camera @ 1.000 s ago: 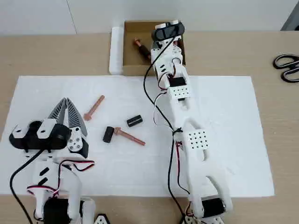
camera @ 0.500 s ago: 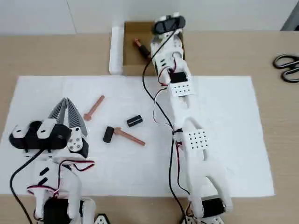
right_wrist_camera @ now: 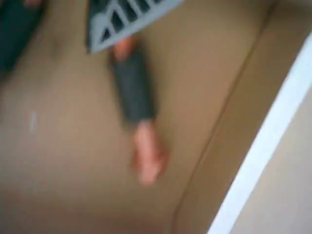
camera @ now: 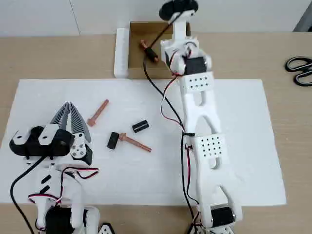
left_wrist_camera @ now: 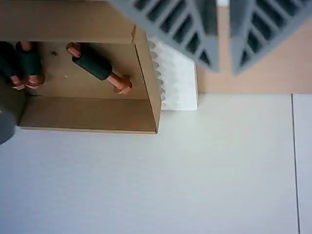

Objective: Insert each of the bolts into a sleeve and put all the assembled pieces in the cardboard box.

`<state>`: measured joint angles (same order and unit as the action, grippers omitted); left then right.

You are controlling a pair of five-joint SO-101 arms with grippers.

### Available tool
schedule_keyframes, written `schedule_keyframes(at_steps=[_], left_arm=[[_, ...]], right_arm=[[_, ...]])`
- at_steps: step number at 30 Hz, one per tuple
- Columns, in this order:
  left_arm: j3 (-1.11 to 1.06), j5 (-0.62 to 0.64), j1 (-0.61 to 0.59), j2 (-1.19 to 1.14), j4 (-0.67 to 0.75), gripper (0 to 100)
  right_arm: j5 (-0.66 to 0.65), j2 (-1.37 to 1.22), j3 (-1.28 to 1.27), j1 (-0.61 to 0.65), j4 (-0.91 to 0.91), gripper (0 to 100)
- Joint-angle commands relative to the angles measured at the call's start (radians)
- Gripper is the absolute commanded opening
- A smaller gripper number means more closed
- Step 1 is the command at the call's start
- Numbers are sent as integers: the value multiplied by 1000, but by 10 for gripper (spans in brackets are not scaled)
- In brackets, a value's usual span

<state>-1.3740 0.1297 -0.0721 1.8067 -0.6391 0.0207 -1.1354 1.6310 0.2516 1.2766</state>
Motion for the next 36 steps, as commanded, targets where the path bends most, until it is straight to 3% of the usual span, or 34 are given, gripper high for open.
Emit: schedule_keyframes(at_steps=[1,5,17,25,29,36], left_arm=[[10,2,-5,12,-2,6],[10,2,-5,12,-5,6],[8,3,-5,11,-6,6],[10,3,-5,11,-23,6],[10,3,0,11,-77,6],[10,3,0,11,-92,6]], right_arm=[[-78,193,49,21,228,263],[-95,294,46,39,403,263],[-106,361,43,147,421,263],[-255,415,21,165,440,263],[-256,587,-264,166,440,263],[-250,1069,-1065,222,430,263]])
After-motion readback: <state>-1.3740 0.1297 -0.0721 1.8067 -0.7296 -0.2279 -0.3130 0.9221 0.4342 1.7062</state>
